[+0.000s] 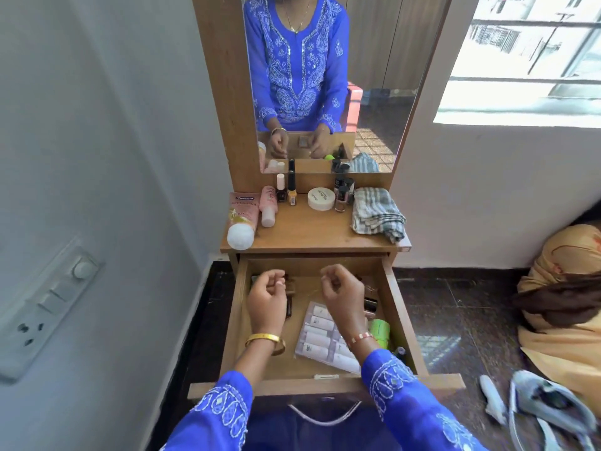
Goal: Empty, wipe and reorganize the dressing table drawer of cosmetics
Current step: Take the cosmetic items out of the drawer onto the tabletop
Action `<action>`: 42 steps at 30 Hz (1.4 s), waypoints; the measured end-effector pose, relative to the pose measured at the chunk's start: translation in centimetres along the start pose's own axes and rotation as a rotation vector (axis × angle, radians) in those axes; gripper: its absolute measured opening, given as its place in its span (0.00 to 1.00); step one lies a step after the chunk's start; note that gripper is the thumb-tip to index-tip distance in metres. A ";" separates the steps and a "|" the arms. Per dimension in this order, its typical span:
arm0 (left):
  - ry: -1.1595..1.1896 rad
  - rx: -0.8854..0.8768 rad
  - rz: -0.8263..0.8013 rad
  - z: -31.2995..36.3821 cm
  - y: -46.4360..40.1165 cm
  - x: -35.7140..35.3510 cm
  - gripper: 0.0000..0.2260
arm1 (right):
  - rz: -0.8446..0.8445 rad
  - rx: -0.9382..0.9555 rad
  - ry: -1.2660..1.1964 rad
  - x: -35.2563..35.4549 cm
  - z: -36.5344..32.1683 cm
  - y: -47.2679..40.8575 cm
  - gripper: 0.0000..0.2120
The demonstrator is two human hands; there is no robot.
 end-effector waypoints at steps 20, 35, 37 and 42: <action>-0.236 0.011 -0.045 -1.8 -0.3 1.5 0.17 | -0.486 0.321 0.688 -5.5 -0.6 2.9 0.09; -0.386 -0.178 -0.147 -0.4 0.9 0.9 0.16 | -0.041 -0.206 -0.283 -4.2 -2.0 1.4 0.08; -0.324 -0.115 -0.038 -0.7 0.4 1.6 0.15 | -0.072 -0.248 -0.232 -4.9 -1.8 0.6 0.10; -0.178 0.001 0.096 -1.2 -0.2 2.7 0.15 | -0.545 -0.165 0.301 -8.1 -0.8 -1.4 0.17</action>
Point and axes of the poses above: each hand's wrist, its own y-axis away from the middle knuckle, its own x-axis out of the back of the hand, z = x × y, the point moved 3 cm from there along -y, towards the middle knuckle, and after that the axes turned 5 degrees about -y, right-handed, at the moved point
